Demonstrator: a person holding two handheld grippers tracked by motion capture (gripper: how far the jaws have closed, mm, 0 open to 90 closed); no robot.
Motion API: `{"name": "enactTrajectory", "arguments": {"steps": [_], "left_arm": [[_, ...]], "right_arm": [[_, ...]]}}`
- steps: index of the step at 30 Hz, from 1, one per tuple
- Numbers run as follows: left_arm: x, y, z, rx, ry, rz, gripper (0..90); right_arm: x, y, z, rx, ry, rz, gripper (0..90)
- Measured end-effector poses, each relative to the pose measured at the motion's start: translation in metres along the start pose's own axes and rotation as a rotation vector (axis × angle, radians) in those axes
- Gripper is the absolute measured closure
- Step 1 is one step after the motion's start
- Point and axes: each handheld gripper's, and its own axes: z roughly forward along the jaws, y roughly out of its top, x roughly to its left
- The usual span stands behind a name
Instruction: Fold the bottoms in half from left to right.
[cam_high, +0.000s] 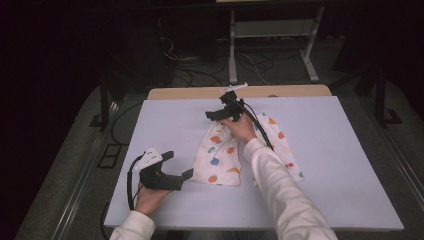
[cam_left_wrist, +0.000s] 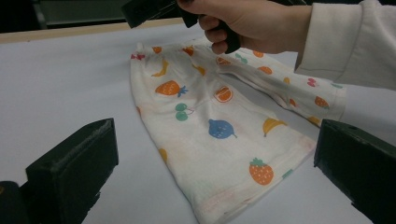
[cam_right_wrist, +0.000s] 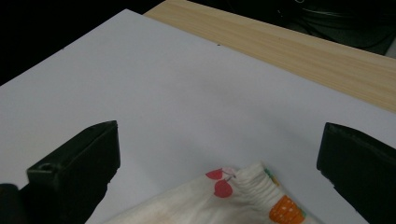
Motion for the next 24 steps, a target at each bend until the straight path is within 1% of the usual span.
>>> {"name": "enactTrajectory", "arguments": {"steps": [3, 6, 7, 9, 11, 14, 15, 17, 20, 24], "left_arm": [[0.000, 0.000, 0.000, -0.004, -0.001, -0.004, 0.0], [0.001, 0.000, -0.001, -0.007, -0.002, -0.009, 0.0], [0.001, 0.000, -0.001, -0.008, -0.001, -0.011, 0.0], [0.001, 0.000, -0.001, -0.011, -0.002, -0.014, 0.0], [0.001, 0.000, -0.001, -0.012, -0.003, -0.013, 0.0], [0.001, 0.000, -0.001, -0.012, -0.005, -0.015, 0.0], [0.001, 0.000, -0.001, -0.012, -0.005, -0.014, 0.0], [0.001, 0.000, -0.001, -0.012, -0.006, -0.015, 0.0], [0.001, 0.000, -0.001, -0.013, -0.006, -0.015, 0.0], [0.001, 0.000, -0.001, -0.008, -0.007, -0.013, 0.0]], "right_arm": [[0.000, 0.000, 0.005, 0.007, -0.020, 0.001, 0.0], [0.003, -0.002, 0.008, 0.016, -0.064, -0.009, 6.0], [0.004, -0.002, 0.009, 0.015, -0.073, -0.012, 6.1], [0.003, -0.002, 0.011, 0.010, -0.074, -0.013, 6.2], [0.002, -0.002, 0.011, 0.003, -0.082, -0.008, 8.5], [0.000, -0.002, 0.012, -0.017, -0.093, 0.013, 11.7], [-0.001, -0.003, 0.013, -0.023, -0.094, 0.029, 13.5], [-0.003, -0.004, 0.014, -0.032, -0.099, 0.052, 14.0], [-0.005, -0.005, 0.017, -0.033, -0.107, 0.069, 15.0], [-0.006, -0.008, 0.020, -0.020, -0.127, 0.091, 19.0]]}}
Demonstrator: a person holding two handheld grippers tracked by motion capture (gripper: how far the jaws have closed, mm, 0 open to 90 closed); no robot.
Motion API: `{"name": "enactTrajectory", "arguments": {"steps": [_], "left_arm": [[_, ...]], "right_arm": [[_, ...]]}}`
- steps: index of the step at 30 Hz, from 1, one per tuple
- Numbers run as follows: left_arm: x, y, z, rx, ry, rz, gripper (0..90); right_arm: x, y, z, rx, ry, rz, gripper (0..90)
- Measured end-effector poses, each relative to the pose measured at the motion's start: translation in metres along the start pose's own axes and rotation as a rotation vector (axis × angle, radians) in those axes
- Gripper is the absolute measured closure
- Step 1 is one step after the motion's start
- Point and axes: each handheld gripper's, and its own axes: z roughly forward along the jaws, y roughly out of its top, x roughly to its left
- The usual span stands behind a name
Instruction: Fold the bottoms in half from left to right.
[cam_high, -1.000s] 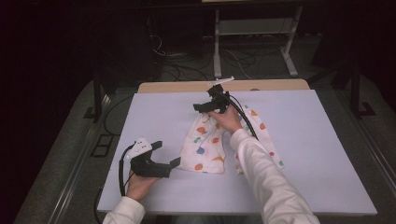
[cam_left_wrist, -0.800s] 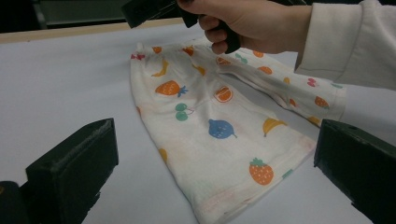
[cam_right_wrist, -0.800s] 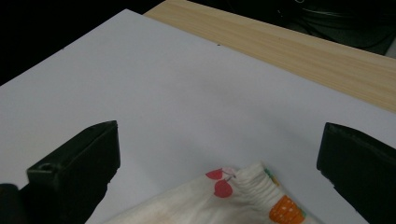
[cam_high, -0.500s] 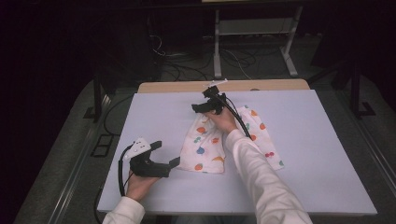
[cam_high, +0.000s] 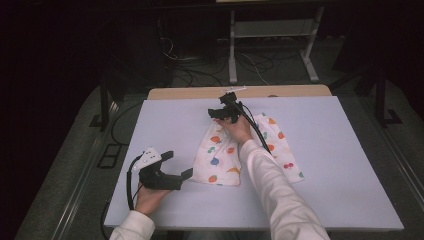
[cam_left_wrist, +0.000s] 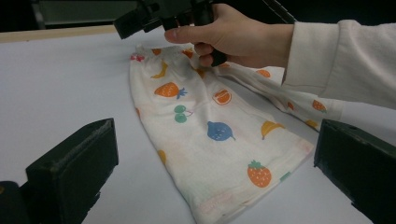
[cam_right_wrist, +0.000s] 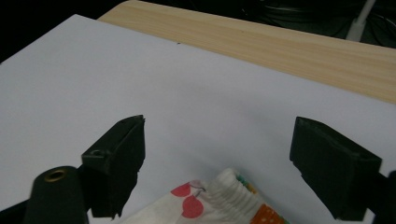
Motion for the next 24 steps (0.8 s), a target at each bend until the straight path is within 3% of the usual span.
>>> {"name": "enactTrajectory", "arguments": {"steps": [10, 14, 24], "left_arm": [[0.0000, -0.0001, -0.0001, -0.002, -0.004, -0.006, 0.0], [0.0002, -0.0001, -0.0001, -0.004, -0.005, -0.010, 0.0], [-0.0001, -0.0002, 0.0001, -0.001, -0.006, -0.007, 0.0]], "right_arm": [[-0.0025, -0.0046, 0.0043, 0.041, -0.012, 0.058, 35.2], [-0.0027, -0.0048, 0.0035, 0.048, -0.018, 0.075, 45.9], [0.0035, -0.0055, 0.0043, 0.061, -0.049, 0.051, 62.4]]}}
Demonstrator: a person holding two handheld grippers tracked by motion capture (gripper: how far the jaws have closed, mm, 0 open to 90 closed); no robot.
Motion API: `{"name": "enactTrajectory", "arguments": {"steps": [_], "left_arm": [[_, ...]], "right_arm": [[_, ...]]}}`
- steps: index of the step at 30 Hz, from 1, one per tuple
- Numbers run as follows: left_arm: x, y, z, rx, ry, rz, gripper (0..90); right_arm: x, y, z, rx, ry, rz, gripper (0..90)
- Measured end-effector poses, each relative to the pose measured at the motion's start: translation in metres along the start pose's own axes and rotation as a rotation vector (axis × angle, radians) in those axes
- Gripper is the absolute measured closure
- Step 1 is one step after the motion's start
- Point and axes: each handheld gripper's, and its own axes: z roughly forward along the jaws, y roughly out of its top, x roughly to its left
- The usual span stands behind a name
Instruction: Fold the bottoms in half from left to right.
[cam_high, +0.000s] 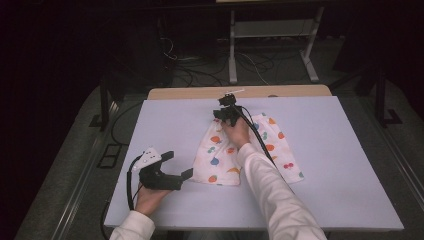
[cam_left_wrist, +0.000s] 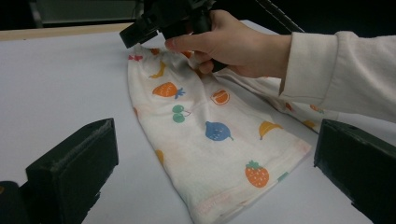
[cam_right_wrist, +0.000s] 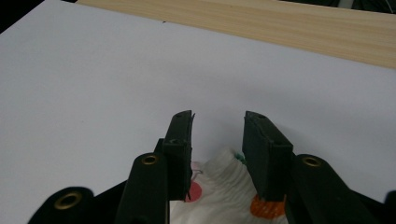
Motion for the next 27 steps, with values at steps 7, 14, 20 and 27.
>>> {"name": "enactTrajectory", "arguments": {"steps": [7, 14, 20, 27], "left_arm": [[0.0002, 0.0000, 0.0000, -0.002, 0.000, -0.002, 0.0], [-0.0001, 0.0000, 0.0000, 0.000, 0.000, 0.000, 0.0], [0.0001, -0.0002, 0.0004, 0.001, 0.001, -0.001, 0.0], [0.0000, -0.0005, -0.0001, 0.008, 0.012, 0.000, 0.0]], "right_arm": [[0.0001, -0.0018, 0.0031, 0.028, -0.016, 0.000, 69.8], [0.0019, -0.0034, 0.0043, 0.045, -0.045, -0.019, 77.0], [0.0019, -0.0043, 0.0047, 0.051, -0.043, -0.023, 84.3], [0.0015, -0.0020, 0.0008, 0.060, -0.026, -0.035, 86.5]]}}
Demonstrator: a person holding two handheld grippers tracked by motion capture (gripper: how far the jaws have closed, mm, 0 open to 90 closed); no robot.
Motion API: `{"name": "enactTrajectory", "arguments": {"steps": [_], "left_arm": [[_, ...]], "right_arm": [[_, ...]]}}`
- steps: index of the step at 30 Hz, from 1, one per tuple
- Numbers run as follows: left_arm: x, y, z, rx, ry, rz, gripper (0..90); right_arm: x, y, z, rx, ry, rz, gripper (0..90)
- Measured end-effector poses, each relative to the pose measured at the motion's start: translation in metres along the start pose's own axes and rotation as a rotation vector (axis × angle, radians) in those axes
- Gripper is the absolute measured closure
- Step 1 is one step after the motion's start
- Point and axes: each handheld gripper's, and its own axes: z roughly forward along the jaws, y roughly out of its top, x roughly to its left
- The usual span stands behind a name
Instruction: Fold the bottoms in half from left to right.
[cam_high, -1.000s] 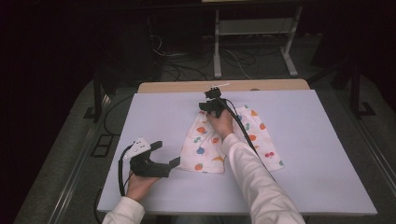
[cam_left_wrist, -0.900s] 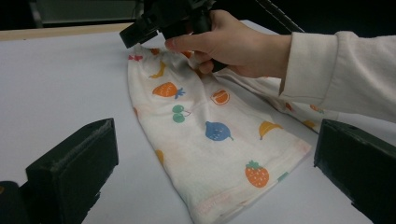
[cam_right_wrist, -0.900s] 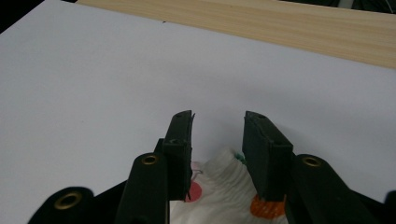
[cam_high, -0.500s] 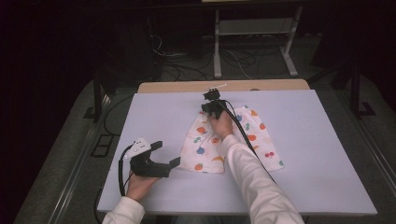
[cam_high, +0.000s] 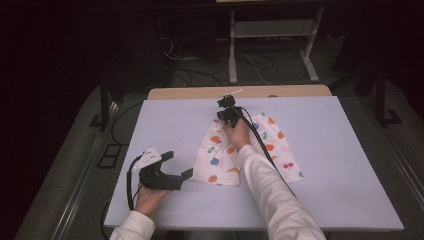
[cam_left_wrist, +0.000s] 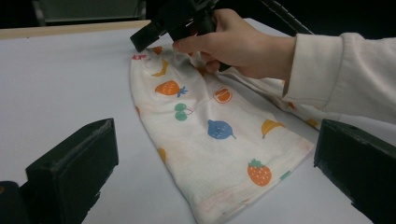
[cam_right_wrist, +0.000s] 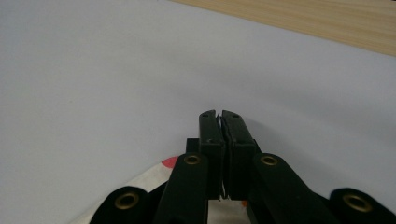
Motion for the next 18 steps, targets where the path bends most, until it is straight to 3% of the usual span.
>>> {"name": "enactTrajectory", "arguments": {"steps": [12, 18], "left_arm": [[0.003, 0.005, -0.006, -0.006, 0.028, -0.045, 0.0], [0.004, 0.010, -0.003, 0.019, 0.010, -0.075, 0.0]], "right_arm": [[0.002, 0.001, -0.010, -0.014, 0.035, -0.013, 86.8], [0.000, -0.003, -0.014, -0.029, 0.048, -0.020, 86.8]]}}
